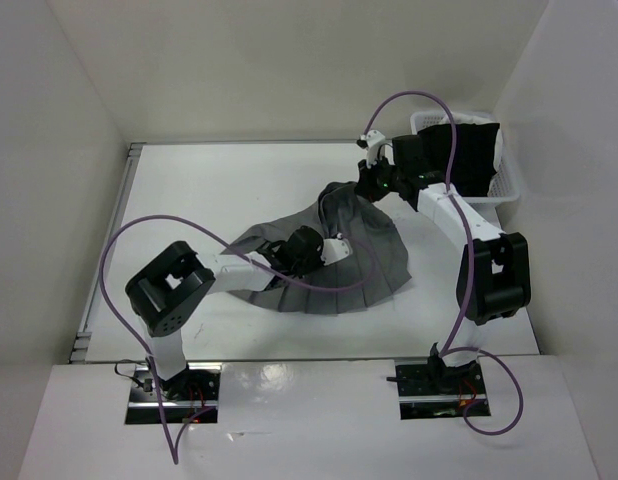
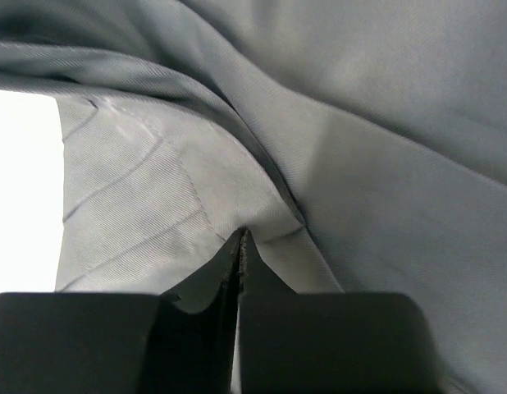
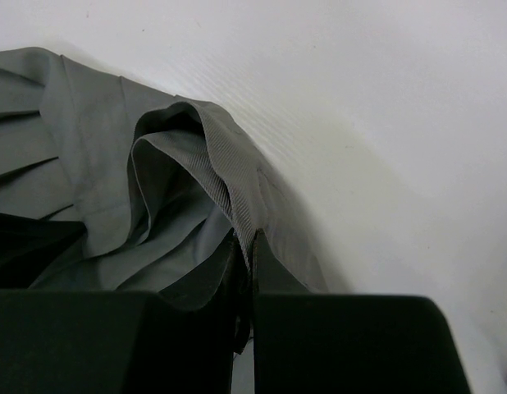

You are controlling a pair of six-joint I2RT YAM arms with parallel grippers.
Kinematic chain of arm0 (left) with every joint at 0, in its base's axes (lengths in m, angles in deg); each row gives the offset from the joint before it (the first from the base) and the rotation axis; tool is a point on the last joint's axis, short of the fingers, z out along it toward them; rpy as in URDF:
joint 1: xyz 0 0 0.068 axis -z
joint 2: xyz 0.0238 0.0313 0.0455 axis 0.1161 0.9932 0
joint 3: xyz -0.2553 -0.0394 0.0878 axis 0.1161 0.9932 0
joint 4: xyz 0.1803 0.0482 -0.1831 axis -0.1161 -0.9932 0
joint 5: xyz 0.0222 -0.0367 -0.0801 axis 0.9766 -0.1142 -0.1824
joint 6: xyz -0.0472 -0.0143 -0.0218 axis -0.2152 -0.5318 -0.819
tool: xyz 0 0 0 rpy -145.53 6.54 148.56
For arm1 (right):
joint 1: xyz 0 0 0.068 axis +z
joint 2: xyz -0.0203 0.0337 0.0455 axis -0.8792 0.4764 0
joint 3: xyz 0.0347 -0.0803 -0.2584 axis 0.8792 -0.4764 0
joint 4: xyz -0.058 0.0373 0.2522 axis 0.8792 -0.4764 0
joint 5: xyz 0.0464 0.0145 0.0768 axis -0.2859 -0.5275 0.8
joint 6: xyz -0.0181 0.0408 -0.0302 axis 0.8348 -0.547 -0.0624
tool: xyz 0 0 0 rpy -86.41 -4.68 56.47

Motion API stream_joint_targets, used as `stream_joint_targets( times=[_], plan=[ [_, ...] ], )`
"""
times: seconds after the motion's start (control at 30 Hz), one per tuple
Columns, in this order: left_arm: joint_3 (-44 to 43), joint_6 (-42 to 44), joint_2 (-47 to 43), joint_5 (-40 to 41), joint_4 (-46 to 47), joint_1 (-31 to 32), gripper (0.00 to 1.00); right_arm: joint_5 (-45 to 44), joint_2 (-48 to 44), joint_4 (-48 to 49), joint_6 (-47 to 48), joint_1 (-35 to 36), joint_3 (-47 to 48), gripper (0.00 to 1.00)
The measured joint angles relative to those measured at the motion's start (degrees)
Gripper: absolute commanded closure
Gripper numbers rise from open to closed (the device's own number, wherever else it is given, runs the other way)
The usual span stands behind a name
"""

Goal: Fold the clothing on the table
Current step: Flatten the skirt out

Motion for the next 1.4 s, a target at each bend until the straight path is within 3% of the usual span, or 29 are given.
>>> stream_joint_targets(
  times=[0.27, 0.4, 0.57, 0.77, 1.17, 1.3, 1.4],
  plan=[
    [-4.57, -1.64, -0.9, 0.24, -1.9, -3.52, 1.0, 1.25, -0.26, -0.37, 0.02, -0.46, 0.0, 1.0],
    [-4.92, -2.38, -2.67, -0.83, -3.17, -6.12, 0.41, 1.81, -0.72, -0.66, 0.02, -0.46, 0.0, 0.99],
    [-4.46, -2.51, -2.91, -2.62, -4.79, -4.13, 0.34, 2.19, -1.36, -0.76, 0.02, -0.48, -0.02, 0.99],
    [-4.24, -2.64, -2.86, -4.15, -6.47, -0.07, 0.34, 2.21, -1.38, -0.79, 0.02, -0.48, -0.02, 0.99],
    [-4.46, -4.22, 1.66, -1.31, -6.08, 1.03, 0.36, 2.25, -1.38, -0.81, 0.02, -0.48, -0.02, 0.98],
    [-4.66, -4.44, 2.64, 0.02, -5.33, 1.09, 0.5, 2.27, -1.38, -0.81, 0.04, -0.48, -0.04, 0.98],
    [-5.03, -4.72, 3.28, 0.68, -5.07, 1.11, 0.76, 2.32, -1.38, -0.81, 0.07, -0.48, -0.07, 0.98]
  ],
)
